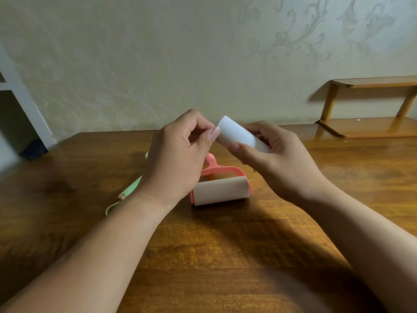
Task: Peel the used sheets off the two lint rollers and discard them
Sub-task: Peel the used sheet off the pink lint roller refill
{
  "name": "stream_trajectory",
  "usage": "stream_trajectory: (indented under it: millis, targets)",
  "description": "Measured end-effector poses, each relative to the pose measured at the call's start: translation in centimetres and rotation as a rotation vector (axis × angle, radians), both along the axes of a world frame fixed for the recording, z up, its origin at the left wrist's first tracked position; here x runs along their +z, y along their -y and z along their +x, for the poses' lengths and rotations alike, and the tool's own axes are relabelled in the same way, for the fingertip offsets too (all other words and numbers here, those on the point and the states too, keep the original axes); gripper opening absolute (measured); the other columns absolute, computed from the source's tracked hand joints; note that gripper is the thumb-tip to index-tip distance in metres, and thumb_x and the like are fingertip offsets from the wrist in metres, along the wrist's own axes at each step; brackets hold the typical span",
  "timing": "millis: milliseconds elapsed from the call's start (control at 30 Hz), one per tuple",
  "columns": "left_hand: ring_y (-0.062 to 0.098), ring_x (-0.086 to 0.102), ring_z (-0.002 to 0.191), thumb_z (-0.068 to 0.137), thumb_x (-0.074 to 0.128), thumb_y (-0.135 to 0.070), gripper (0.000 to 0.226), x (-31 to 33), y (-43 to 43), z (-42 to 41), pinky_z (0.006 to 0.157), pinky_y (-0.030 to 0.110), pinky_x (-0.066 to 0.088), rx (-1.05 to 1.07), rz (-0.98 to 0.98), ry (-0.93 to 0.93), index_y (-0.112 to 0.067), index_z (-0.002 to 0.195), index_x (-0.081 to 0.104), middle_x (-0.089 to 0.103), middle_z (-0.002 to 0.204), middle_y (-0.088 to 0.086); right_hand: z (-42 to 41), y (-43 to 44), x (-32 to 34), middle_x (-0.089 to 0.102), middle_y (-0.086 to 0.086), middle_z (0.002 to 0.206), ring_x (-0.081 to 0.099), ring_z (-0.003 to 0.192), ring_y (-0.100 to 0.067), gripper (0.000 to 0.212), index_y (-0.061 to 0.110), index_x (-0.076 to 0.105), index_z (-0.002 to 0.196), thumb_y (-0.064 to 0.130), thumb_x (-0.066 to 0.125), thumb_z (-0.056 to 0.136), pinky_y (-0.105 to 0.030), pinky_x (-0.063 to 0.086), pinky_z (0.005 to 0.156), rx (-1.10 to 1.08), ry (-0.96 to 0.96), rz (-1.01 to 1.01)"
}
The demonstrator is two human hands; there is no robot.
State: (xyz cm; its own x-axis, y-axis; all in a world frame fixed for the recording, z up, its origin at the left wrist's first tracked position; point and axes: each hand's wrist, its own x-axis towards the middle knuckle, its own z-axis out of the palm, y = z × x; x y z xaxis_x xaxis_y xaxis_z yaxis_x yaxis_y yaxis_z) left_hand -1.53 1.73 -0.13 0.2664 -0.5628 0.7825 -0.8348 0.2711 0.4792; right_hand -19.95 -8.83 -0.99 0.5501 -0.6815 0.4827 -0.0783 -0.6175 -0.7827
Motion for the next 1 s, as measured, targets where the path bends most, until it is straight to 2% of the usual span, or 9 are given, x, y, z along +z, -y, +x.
stream_trajectory:
  millis: [100,233,367,500,567,633,767,867,1000]
  targets:
    - [-0.011,0.071,0.081,0.107,0.071,-0.02,0.01,-0.3,0.0,-0.1,0.06,0.007,0.048,0.029,-0.046,0.053,-0.015,0.098,0.07,0.069,0.084,-0.019,0.3,-0.3,0.0,0.076,0.029,0.102,0.073,0.089,0.001,0.028,0.041,0.071,0.118,0.052,0.081,0.094,-0.014,0.054,0.066,-0.011,-0.003,0.036]
    - [-0.006,0.068,0.078,0.107,0.071,-0.015,0.012,-0.5,0.1,-0.1,0.059,0.008,0.044,0.091,-0.115,0.126,-0.01,0.096,0.068,0.065,0.08,-0.018,0.6,-0.8,-0.5,0.078,0.009,0.107,0.075,0.095,-0.01,0.047,0.034,0.071,0.126,0.064,0.08,0.09,-0.039,0.064,0.08,-0.04,-0.029,0.01]
    - [0.006,0.068,0.082,0.108,0.068,-0.015,0.012,-0.4,0.2,-0.3,0.066,0.014,0.051,0.104,-0.184,0.081,-0.006,0.101,0.068,0.074,0.091,-0.001,1.0,-0.8,-0.9,0.077,0.009,0.114,0.077,0.102,-0.013,0.065,0.032,0.066,0.132,0.071,0.083,0.082,-0.037,0.063,0.082,0.0,0.019,0.071]
    - [0.014,0.08,0.111,0.111,0.059,-0.017,0.01,0.1,0.6,-0.8,0.093,0.036,0.066,-0.15,-0.111,-0.471,-0.016,0.104,0.065,0.083,0.117,0.002,1.4,-0.3,-0.7,0.08,-0.004,0.107,0.082,0.101,-0.028,0.057,0.017,0.065,0.131,0.048,0.084,0.087,-0.042,0.064,0.083,0.224,0.23,0.467]
    - [0.023,0.081,0.112,0.114,0.052,-0.021,0.015,0.6,0.7,-0.9,0.094,0.038,0.066,-0.378,-0.117,-0.802,-0.013,0.106,0.063,0.084,0.118,0.01,1.4,0.1,-0.9,0.079,-0.006,0.111,0.082,0.102,-0.03,0.055,0.016,0.065,0.131,0.046,0.082,0.088,-0.042,0.064,0.084,0.228,0.238,0.48]
    - [0.027,0.082,0.111,0.111,0.053,-0.039,0.027,0.8,0.7,-0.9,0.093,0.04,0.066,-0.444,-0.101,-0.911,-0.013,0.117,0.057,0.081,0.121,0.014,1.3,0.2,-1.1,0.08,-0.005,0.11,0.082,0.104,-0.031,0.053,0.018,0.067,0.129,0.048,0.083,0.088,-0.044,0.064,0.086,0.182,0.219,0.44]
    - [0.026,0.084,0.1,0.088,0.074,-0.066,0.062,-0.1,1.0,-0.6,0.092,0.054,0.067,-0.326,0.112,-0.739,-0.019,0.124,0.058,0.083,0.109,0.006,1.3,-0.1,-1.3,0.081,-0.005,0.109,0.08,0.104,-0.027,0.055,0.022,0.066,0.128,0.053,0.084,0.087,-0.043,0.062,0.086,0.128,0.158,0.281]
    - [0.023,0.083,0.102,0.091,0.074,-0.057,0.042,-0.4,0.9,-0.5,0.093,0.056,0.066,-0.324,0.166,-0.616,-0.02,0.11,0.066,0.082,0.102,0.001,1.2,-0.4,-1.1,0.08,-0.005,0.114,0.079,0.105,-0.025,0.053,0.024,0.065,0.13,0.051,0.084,0.089,-0.042,0.063,0.086,0.141,0.135,0.257]
    - [0.018,0.08,0.104,0.102,0.066,-0.042,0.021,-0.2,0.6,-0.1,0.09,0.047,0.067,-0.32,0.149,-0.539,-0.021,0.1,0.07,0.081,0.103,0.0,0.7,-0.4,-0.5,0.078,-0.008,0.118,0.079,0.107,-0.031,0.047,0.021,0.066,0.131,0.045,0.076,0.093,-0.039,0.059,0.085,0.222,0.156,0.425]
